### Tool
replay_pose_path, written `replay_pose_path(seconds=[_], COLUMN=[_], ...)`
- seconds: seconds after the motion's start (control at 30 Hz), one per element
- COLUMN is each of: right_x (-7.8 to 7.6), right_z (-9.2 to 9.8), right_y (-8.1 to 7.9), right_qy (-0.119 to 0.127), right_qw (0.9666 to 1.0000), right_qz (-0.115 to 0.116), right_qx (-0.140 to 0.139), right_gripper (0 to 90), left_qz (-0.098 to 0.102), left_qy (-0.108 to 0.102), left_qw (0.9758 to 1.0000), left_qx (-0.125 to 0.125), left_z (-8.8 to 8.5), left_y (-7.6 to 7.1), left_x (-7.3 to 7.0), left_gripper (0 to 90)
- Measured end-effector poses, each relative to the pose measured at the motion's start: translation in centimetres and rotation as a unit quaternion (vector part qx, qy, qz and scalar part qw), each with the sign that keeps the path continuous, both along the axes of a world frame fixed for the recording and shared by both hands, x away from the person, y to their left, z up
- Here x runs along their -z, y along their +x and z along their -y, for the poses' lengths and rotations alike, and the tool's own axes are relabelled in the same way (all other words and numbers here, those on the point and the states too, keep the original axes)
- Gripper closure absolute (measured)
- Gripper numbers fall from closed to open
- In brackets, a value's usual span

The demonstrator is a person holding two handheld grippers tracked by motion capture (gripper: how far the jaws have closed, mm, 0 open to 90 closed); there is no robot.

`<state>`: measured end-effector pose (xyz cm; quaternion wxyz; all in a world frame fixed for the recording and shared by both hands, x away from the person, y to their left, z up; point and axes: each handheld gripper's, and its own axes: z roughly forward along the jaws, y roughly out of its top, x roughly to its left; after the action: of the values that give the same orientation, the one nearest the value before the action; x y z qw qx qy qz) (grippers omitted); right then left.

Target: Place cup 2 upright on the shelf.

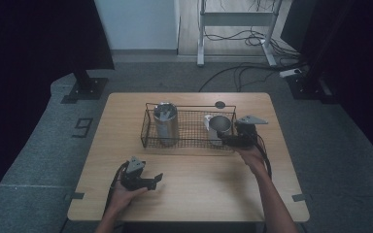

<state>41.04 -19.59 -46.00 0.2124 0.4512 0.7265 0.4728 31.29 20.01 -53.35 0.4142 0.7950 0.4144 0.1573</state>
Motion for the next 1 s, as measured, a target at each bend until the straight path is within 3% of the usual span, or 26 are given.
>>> replay_pose_path(seconds=[0.47, 1.0], right_x=[3.9, 7.0], right_z=[3.2, 4.5], right_y=[-5.8, -8.9], right_qy=[0.017, 0.013], right_qw=[0.9998, 0.9991], right_qz=[-0.011, -0.036], right_qx=[0.006, 0.017], right_gripper=[12.8, 13.3], left_qz=[-0.001, -0.004], left_qy=[0.003, 0.007], left_qw=[1.0000, 0.9999], left_qx=[0.002, 0.006], left_z=[0.2, 0.5], left_y=[0.0, -0.1], left_x=[0.1, 0.2], left_gripper=[10.4, 10.3])
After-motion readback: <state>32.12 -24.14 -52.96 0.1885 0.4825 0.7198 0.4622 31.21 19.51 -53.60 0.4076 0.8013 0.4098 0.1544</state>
